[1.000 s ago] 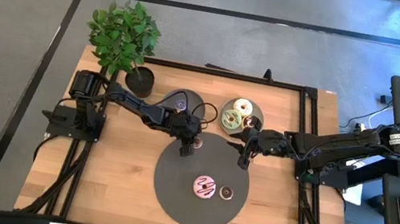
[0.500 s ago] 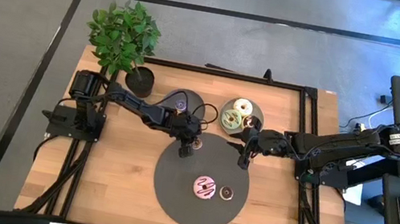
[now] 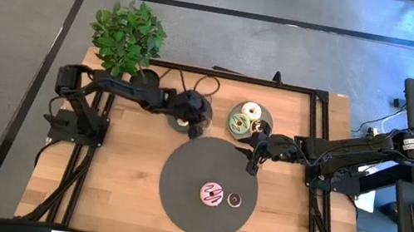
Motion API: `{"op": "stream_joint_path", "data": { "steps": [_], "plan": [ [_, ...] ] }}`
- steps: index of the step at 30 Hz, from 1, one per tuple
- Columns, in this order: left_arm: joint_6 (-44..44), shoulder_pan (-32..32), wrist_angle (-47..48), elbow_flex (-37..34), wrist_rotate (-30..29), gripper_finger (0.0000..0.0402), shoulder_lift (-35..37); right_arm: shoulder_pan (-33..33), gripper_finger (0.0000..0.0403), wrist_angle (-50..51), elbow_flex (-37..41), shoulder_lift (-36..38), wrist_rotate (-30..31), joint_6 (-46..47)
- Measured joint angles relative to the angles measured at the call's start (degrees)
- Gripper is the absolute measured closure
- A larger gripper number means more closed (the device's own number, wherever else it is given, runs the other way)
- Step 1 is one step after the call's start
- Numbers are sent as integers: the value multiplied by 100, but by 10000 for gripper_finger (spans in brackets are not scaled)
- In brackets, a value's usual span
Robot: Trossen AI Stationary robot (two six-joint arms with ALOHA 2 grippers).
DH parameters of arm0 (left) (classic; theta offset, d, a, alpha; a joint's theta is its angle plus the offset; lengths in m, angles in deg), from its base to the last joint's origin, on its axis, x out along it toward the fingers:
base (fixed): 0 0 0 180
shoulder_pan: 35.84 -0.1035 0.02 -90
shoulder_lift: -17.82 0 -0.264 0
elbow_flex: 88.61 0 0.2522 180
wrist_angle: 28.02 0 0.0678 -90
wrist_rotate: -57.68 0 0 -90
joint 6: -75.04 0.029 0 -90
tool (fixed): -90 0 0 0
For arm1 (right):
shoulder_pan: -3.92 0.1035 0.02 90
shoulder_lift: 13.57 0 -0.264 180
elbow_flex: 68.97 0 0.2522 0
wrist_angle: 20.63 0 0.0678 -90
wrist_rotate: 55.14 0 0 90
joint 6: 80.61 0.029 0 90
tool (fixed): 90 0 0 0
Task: Pick & Place donuts
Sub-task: Put the small light brown donut on the dark gray plate
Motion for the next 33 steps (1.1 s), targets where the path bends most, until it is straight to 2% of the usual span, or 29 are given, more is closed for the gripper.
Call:
{"op": "stream_joint_path", "data": {
  "steps": [7,12,19,33],
  "plan": [
    [-15,-517,471,-1,266,396,-214,0,269,100,0,0,0,1],
    [-17,-673,712,-2,191,396,-262,0,269,119,0,0,2,-4],
    [-105,-689,768,-2,-206,394,-265,0,269,123,0,-1,7,-13],
    [-212,-685,962,-1,-192,391,-267,0,269,125,0,0,9,-13]
  ]
}}
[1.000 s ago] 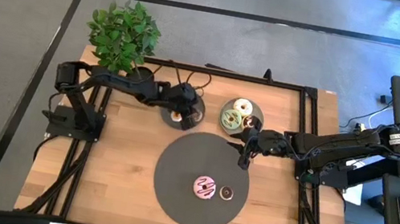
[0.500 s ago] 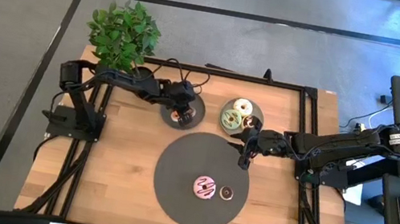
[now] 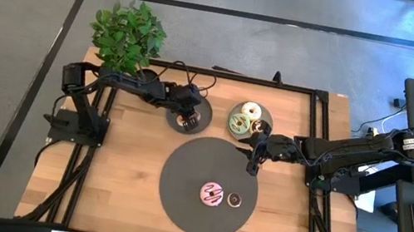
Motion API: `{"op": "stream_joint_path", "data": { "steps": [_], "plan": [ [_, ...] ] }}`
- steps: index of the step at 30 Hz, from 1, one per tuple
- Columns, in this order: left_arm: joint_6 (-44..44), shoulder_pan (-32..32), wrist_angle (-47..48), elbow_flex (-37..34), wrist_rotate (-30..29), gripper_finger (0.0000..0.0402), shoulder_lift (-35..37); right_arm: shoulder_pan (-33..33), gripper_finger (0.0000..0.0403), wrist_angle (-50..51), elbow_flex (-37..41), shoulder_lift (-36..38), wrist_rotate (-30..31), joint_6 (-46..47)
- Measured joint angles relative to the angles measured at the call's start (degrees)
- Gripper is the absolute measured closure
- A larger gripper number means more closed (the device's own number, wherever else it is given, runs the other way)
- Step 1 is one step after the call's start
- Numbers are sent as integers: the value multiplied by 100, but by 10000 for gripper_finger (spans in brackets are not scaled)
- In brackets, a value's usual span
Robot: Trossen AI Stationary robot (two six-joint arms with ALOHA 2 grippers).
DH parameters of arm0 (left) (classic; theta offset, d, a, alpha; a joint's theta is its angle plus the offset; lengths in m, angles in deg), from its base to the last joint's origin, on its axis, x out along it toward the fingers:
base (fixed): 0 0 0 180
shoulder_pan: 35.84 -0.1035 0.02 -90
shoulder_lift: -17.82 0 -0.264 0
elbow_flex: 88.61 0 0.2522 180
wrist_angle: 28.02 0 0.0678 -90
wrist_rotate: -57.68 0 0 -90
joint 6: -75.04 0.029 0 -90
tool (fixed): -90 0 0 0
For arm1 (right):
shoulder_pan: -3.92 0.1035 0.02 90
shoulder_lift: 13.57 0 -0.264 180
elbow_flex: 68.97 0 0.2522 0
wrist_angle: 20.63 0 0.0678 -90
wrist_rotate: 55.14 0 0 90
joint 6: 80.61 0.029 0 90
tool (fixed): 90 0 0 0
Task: Pick & Place donuts
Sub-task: Put the small light brown donut on the dark gray plate
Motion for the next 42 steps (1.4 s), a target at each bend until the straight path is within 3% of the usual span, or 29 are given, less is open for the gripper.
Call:
{"op": "stream_joint_path", "data": {
  "steps": [42],
  "plan": [
    [-344,74,-306,1,-179,375,-440,0,269,63,0,-1,0,-106]
  ]
}}
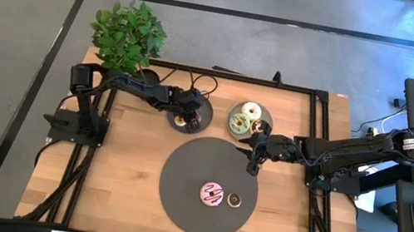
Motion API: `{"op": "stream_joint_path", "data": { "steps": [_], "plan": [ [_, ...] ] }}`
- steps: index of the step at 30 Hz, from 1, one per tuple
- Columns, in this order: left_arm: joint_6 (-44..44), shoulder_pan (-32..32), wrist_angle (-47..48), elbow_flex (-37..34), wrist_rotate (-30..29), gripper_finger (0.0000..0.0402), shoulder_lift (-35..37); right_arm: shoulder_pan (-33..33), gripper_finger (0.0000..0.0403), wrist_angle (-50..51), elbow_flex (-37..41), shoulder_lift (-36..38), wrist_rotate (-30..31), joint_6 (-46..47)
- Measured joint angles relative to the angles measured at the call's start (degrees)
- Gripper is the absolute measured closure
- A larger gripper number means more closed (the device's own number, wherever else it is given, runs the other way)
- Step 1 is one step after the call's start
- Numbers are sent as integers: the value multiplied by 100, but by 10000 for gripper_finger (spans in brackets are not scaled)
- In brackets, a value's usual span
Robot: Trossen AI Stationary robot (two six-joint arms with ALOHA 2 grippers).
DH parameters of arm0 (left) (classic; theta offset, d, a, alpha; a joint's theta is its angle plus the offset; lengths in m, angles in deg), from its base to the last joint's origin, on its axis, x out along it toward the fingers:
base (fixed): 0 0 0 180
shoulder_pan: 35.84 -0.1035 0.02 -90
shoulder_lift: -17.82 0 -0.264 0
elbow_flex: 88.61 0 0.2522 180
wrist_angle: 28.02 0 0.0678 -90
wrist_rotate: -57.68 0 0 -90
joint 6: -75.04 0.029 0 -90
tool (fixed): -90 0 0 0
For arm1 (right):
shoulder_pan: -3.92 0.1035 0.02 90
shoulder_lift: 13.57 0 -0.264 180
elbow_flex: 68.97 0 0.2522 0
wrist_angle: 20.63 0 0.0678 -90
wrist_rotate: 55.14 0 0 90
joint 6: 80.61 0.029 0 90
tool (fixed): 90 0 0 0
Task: Pick & Place donuts
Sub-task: Put the small light brown donut on the dark gray plate, then put the large pink donut on the light gray plate
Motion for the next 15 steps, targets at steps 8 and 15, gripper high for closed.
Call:
{"op": "stream_joint_path", "data": {
  "steps": [8,15],
  "plan": [
    [-17,0,0,0,3,332,27,0,269,0,0,1,-1,1],
    [-11,0,-11,-1,6,286,249,0,269,-1,0,1,-3,8]
  ]
}}
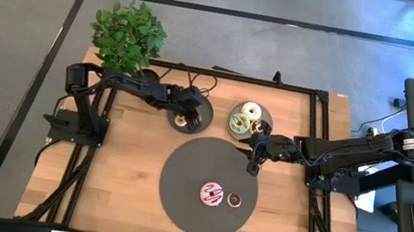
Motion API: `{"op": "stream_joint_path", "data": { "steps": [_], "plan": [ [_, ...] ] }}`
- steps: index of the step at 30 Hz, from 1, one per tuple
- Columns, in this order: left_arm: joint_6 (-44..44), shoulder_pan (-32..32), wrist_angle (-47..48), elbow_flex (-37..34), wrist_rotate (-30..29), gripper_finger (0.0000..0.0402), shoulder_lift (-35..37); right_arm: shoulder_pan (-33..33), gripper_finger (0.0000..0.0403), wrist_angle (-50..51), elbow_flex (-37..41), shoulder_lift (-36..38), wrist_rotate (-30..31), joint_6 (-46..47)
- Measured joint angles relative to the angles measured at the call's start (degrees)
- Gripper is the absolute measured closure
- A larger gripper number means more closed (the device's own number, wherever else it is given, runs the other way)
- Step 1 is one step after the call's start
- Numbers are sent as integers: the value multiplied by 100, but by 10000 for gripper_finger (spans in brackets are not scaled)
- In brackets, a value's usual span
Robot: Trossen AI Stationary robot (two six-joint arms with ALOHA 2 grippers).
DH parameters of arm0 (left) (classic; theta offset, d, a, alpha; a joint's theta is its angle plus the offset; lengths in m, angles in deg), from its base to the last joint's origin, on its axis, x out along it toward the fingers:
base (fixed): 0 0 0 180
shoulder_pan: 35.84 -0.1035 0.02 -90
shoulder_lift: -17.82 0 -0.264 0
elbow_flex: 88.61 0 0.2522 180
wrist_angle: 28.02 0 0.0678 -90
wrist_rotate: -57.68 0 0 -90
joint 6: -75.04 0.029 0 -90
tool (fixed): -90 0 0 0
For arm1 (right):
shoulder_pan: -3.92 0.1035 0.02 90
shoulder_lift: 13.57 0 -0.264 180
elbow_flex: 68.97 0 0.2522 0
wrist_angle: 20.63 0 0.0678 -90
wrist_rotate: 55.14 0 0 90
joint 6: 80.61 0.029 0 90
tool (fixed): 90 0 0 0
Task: Pick & Place donuts
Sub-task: Put the large pink donut on the light gray plate
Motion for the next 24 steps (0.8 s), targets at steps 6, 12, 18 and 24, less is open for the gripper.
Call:
{"op": "stream_joint_path", "data": {
  "steps": [6,12,18,24],
  "plan": [
    [19,2,55,-1,86,268,268,0,269,3,0,-1,-2,7],
    [180,352,150,-1,340,270,624,0,269,32,0,-2,-23,20],
    [719,1263,-209,-1,835,270,672,223,269,61,0,-162,-1241,-180],
    [826,2088,-587,-1,825,268,672,750,269,-272,-2,-900,-1578,-71]
  ]
}}
